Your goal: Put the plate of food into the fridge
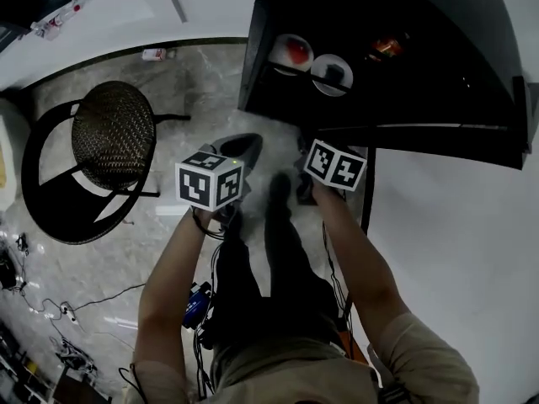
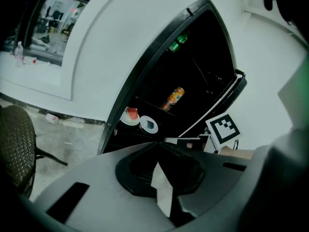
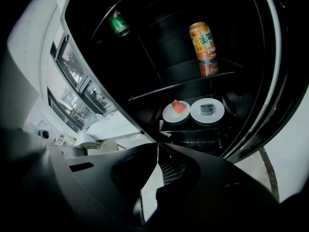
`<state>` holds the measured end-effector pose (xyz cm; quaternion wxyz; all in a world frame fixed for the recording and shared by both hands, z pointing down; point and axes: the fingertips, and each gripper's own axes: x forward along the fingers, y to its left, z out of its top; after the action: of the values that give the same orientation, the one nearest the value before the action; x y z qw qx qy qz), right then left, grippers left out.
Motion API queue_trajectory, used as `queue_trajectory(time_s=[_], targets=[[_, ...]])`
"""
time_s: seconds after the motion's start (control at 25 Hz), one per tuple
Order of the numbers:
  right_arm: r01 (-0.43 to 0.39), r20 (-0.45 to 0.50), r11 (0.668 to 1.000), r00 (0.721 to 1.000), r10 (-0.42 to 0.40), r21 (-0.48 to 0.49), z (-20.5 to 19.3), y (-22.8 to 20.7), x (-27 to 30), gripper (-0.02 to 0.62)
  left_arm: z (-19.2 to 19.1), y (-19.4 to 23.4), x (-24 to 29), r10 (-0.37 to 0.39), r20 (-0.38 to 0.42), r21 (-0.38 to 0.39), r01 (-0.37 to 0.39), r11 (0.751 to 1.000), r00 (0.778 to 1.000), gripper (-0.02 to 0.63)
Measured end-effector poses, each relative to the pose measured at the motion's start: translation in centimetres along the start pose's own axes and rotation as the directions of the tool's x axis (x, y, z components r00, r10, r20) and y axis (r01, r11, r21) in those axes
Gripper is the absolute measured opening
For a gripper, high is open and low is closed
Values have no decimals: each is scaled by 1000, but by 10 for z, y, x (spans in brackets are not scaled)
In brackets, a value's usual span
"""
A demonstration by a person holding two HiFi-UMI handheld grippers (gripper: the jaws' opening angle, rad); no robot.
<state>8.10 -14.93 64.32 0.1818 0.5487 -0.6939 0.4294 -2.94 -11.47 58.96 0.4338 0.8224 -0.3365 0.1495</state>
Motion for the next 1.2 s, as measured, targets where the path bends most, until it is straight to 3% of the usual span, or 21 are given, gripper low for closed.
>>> queue_trajectory(time_s=[0.2,0.52,0.8,1.0,1.2], targets=[[-20,-75,993,997,11,-120,-26,39,-16,23,-1,-9,-16,4,-10,7,-4,1000,1000,12],[-56,-139,978,990,28,-202,-43,77,-41,23,-12,-4,-43,55,-32,-9,-55,998,998,9],[-86,-154,952,987,42,-294,-49,98,-62,23,-11,-9,-63,60,-18,-24,-60,998,998,9],[-92,-146,949,988,50,-302,-45,107,-68,23,-9,-26,-67,-7,-52,-24,5,1000,999,9],[-97,-124,941,991,59,-325,-36,123,-79,23,-9,-31,-78,42,-67,26,-40,999,997,9]])
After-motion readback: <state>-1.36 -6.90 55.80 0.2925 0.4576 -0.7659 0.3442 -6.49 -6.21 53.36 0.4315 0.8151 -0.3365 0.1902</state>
